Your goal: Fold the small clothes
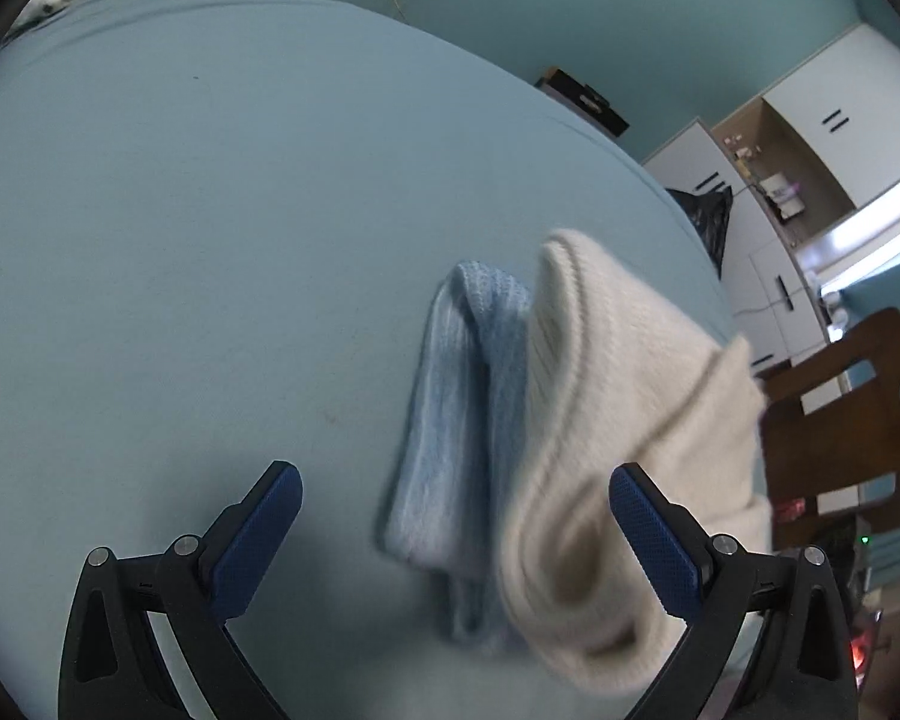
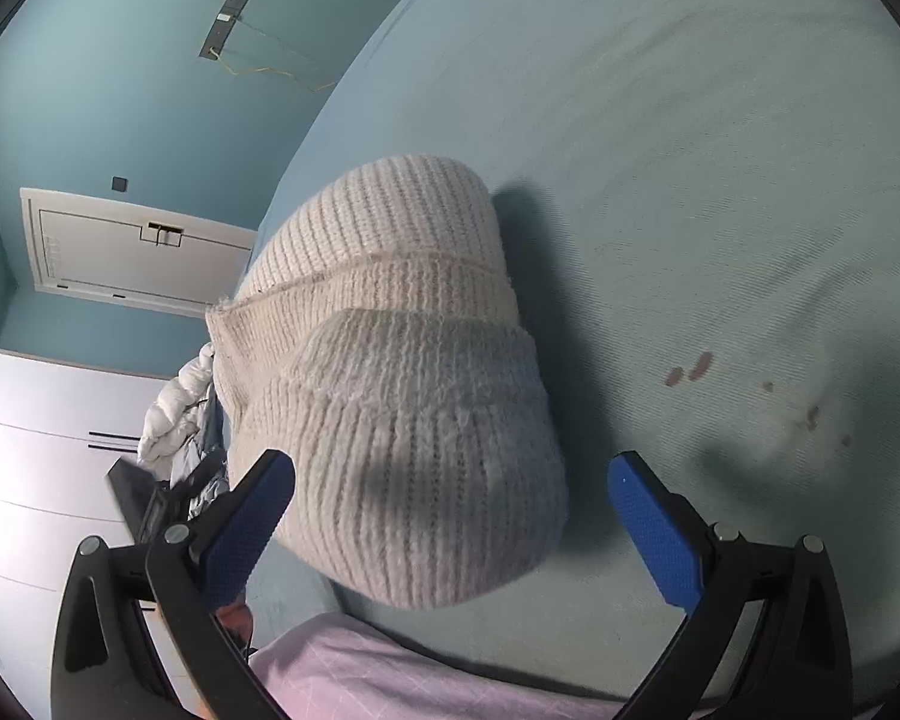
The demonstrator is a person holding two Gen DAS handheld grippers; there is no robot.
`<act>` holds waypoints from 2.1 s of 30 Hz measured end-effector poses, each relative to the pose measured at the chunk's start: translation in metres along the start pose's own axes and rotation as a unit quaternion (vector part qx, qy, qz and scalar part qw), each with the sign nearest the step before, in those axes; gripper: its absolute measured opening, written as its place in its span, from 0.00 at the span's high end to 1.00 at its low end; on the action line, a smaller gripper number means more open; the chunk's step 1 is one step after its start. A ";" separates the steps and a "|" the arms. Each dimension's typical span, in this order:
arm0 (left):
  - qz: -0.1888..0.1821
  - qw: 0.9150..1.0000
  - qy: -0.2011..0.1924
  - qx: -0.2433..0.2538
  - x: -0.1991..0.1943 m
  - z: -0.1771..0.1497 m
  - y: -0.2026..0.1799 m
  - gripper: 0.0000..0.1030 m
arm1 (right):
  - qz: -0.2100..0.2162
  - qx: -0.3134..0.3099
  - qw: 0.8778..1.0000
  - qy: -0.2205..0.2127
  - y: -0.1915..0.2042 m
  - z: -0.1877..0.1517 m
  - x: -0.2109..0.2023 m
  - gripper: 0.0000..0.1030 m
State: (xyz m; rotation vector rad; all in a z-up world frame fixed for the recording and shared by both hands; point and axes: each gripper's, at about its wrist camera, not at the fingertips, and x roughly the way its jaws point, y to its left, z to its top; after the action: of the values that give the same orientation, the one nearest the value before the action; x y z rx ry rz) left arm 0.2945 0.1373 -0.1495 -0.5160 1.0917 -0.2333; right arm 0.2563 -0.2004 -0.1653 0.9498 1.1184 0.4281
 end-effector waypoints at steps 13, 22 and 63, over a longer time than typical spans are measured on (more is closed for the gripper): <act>-0.129 0.982 0.127 -0.052 0.094 -0.001 0.014 0.00 | 0.069 0.041 0.996 0.036 -0.027 0.032 0.036 0.01; -0.150 0.979 0.133 -0.034 0.086 -0.008 -0.010 0.37 | 0.132 0.104 0.983 0.072 -0.060 0.045 0.060 0.01; -0.120 0.991 0.055 -0.003 0.067 0.050 -0.060 0.52 | 0.131 -0.015 0.991 0.031 0.004 0.184 0.121 0.01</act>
State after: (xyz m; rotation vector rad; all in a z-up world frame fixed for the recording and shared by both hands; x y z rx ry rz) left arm 0.3734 0.0712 -0.1539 -0.6471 1.1378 -0.4738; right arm 0.4719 -0.1895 -0.2091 1.0670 1.0418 0.6907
